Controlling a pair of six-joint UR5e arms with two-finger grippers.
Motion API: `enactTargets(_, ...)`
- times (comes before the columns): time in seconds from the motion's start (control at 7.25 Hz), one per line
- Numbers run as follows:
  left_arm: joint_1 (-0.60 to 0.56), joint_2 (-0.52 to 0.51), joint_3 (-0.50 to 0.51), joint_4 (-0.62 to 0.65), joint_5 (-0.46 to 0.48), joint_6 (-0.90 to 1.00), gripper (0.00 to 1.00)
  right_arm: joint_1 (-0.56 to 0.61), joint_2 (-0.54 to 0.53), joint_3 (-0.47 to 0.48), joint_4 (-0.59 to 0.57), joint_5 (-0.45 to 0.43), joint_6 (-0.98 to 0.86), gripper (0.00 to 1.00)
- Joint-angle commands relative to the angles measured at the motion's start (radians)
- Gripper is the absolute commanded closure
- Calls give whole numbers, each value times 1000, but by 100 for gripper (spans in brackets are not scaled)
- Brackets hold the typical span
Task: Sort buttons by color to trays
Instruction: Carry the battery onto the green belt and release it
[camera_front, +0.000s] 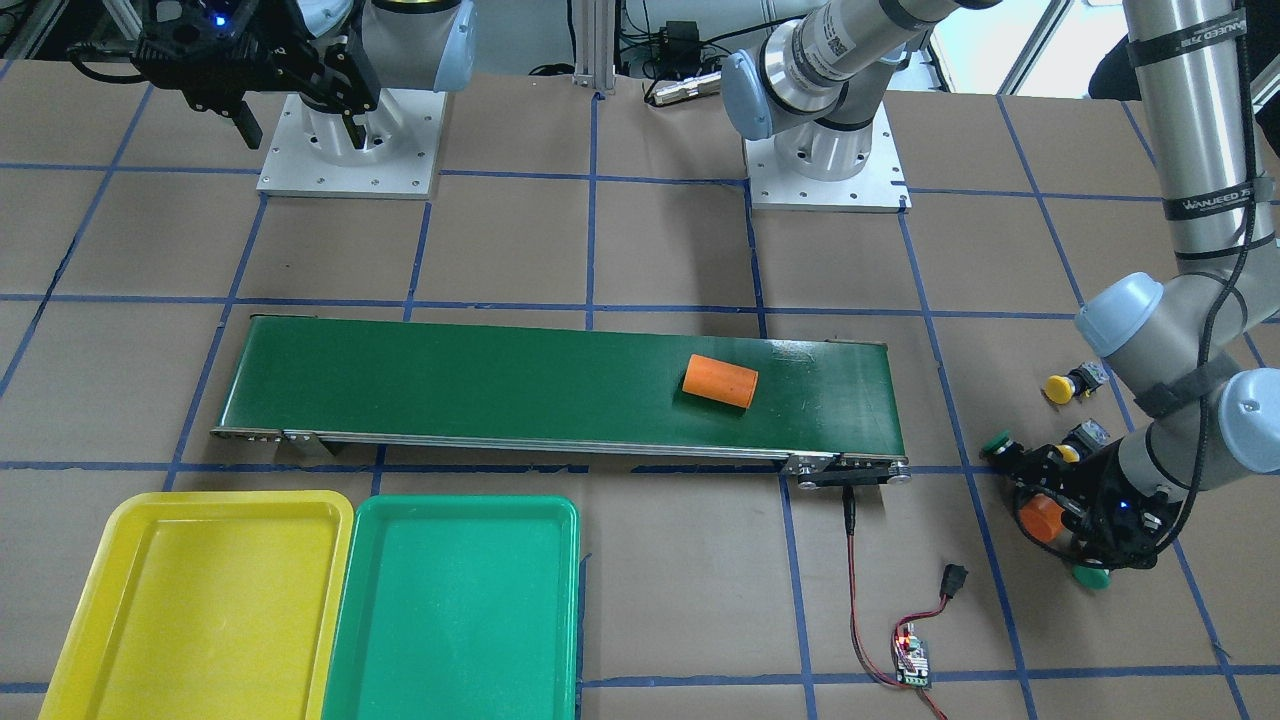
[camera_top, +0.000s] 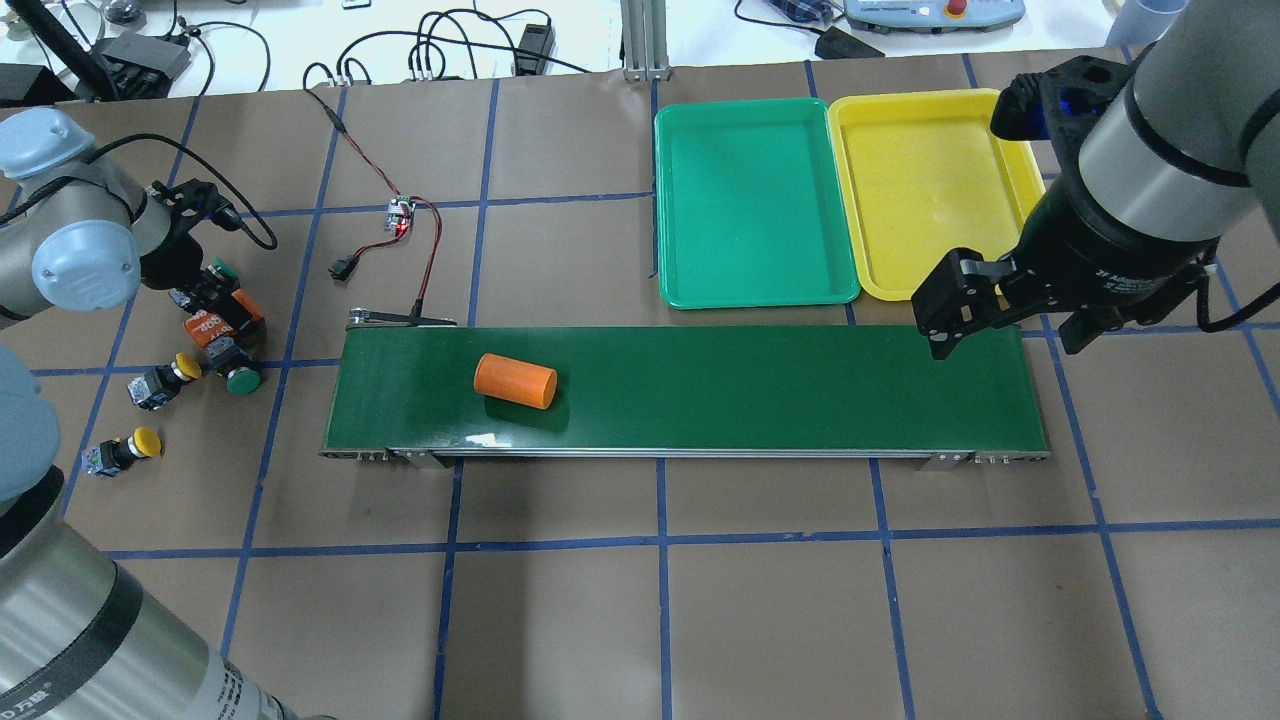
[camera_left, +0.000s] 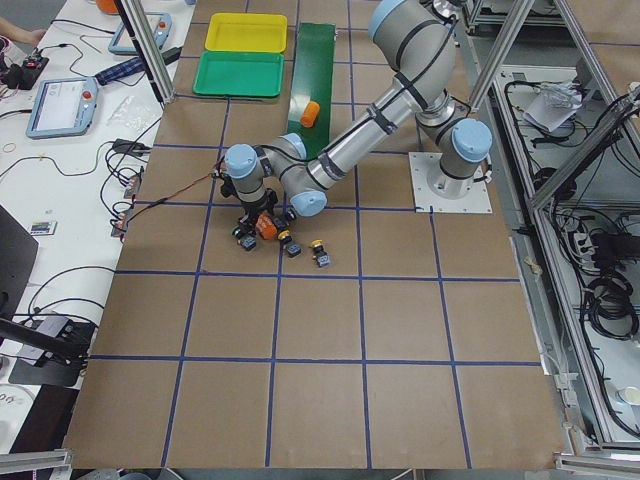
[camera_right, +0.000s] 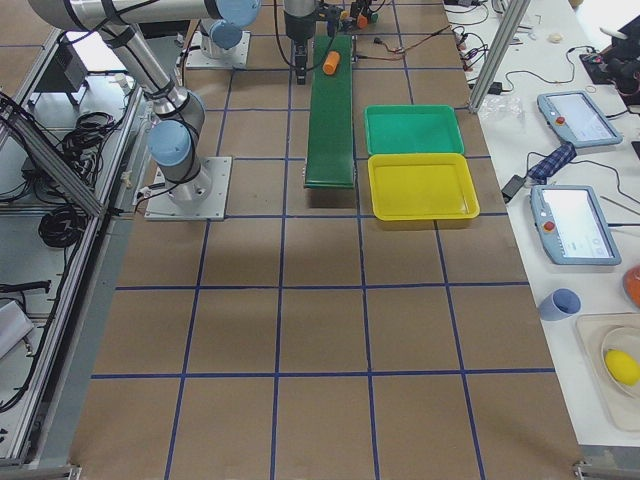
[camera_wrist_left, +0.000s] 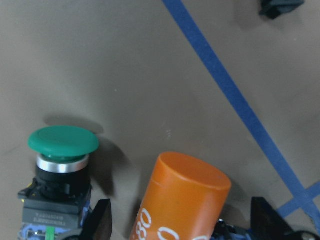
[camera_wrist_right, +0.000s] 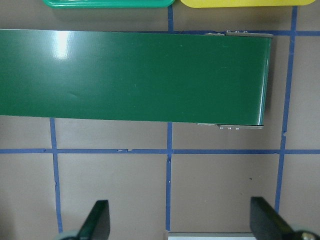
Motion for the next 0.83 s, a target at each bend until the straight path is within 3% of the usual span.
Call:
enactTargets(0.0,-17,35,-3,-20,-2,-11,100,0,-1,0,1,1,0,0)
enactTargets(0.28,-40,98,-13,-77,-8,-22,100,0,-1,0,1,-3,1,0)
enactTargets(0.41,-72,159,-20,-92,-54,31,100,0,-1,0,0,-2,1,0)
enactTargets(0.69,-190,286,-104,-120,-63,35,100,0,-1,0,0,1,0,0)
